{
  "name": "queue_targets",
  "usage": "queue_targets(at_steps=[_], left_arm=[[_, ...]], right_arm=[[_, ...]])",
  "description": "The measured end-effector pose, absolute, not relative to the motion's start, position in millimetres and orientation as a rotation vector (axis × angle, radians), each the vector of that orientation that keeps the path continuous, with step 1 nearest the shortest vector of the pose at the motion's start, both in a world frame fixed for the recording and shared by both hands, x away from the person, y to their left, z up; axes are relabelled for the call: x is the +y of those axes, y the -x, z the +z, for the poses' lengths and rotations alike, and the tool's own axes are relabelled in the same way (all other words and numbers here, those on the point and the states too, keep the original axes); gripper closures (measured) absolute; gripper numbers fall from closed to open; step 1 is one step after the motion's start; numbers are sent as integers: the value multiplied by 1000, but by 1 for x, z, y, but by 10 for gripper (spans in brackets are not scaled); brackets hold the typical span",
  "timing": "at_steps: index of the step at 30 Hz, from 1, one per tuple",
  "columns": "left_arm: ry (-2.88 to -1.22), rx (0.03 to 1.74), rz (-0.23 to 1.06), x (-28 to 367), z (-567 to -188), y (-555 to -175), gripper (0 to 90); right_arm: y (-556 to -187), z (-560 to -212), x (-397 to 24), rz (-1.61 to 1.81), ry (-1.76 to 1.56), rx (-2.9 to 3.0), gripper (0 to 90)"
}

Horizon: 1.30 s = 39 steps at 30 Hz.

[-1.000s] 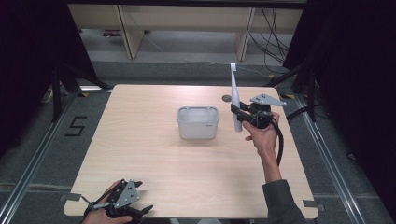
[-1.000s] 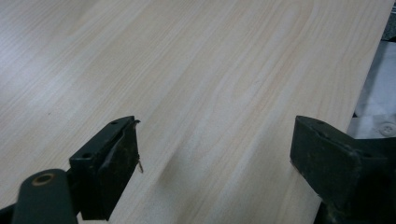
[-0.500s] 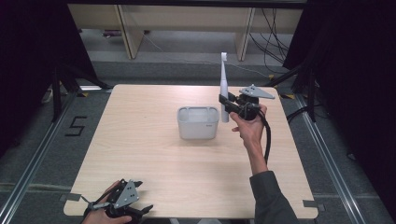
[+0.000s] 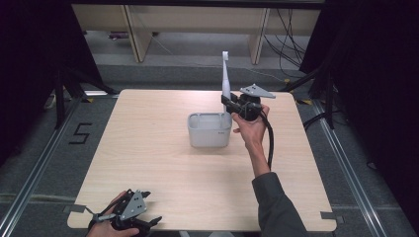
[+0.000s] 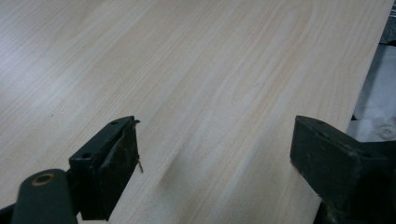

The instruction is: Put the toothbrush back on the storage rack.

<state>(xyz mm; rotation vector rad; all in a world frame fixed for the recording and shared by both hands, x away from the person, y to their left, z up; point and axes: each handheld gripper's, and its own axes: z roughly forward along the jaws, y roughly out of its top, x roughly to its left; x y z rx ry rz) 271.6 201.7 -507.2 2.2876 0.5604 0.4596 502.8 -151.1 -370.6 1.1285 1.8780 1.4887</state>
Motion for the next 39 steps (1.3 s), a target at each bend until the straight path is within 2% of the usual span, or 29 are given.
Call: queue_targets(at_steps=[16,39], left_arm=[[-2303,550,467,202,-507,-272,148],[-2301,553,477,202,-508,-272,148]], right_arm=[[-516,-388,-143,1469,-1148,1875,666],[-512,-422,-147,1448,-1224,1896,664]])
